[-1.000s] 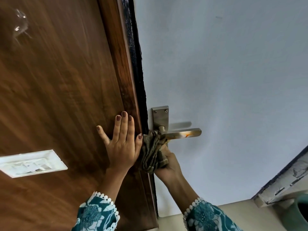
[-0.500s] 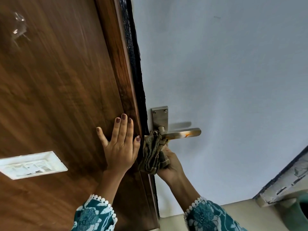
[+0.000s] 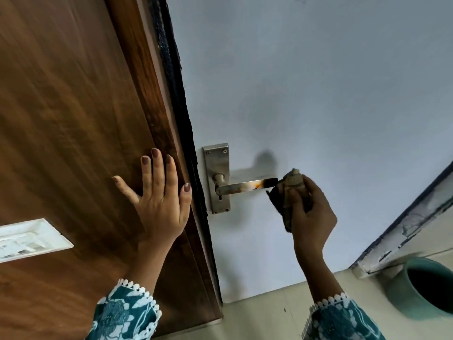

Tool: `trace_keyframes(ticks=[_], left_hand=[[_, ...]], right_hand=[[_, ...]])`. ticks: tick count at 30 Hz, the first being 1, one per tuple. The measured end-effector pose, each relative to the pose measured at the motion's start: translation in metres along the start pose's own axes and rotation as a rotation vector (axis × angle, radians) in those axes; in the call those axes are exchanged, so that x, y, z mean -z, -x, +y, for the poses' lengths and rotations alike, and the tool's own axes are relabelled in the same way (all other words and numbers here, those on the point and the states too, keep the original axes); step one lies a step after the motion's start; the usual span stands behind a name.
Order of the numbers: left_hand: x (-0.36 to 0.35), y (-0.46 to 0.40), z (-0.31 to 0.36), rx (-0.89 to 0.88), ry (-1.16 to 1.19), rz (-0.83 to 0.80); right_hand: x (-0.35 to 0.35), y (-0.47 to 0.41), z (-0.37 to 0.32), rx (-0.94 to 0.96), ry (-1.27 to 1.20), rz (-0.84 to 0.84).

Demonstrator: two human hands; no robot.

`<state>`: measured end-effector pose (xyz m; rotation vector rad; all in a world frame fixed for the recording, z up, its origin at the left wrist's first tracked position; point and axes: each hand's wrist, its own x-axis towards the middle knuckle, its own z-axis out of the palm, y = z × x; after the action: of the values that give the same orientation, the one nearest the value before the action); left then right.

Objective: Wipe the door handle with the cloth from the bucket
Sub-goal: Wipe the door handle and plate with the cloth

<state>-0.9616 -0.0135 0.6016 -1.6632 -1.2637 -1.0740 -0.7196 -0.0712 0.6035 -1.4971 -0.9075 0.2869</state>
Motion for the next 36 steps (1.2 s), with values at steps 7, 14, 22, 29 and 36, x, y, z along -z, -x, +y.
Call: trace_keyframes(ticks=[7,14,22,29,36], left_hand=[[-0.003,-0.004,0.001,-0.020,-0.023,0.056],[-0.003,-0.004,0.000,-0.051,-0.061,0.037],[-0.001,-0.004,0.000,-0.041,-0.043,0.023],[-0.006,-0.004,0.004,-0.029,-0.059,0.050],[0.000,-0.003,0.002,-0.035,-0.029,-0.005]], right_hand=[[-0.037,0.000,0.013,0.252,0.115,0.003],[-0.061,0.021,0.010,0.432,0.163,-0.028],[-0.034,-0.001,0.026,0.426,0.148,-0.064],[-0.050,0.010,0.014,0.459,0.200,-0.050],[-0.070,0.041,-0.001,0.565,0.176,-0.228]])
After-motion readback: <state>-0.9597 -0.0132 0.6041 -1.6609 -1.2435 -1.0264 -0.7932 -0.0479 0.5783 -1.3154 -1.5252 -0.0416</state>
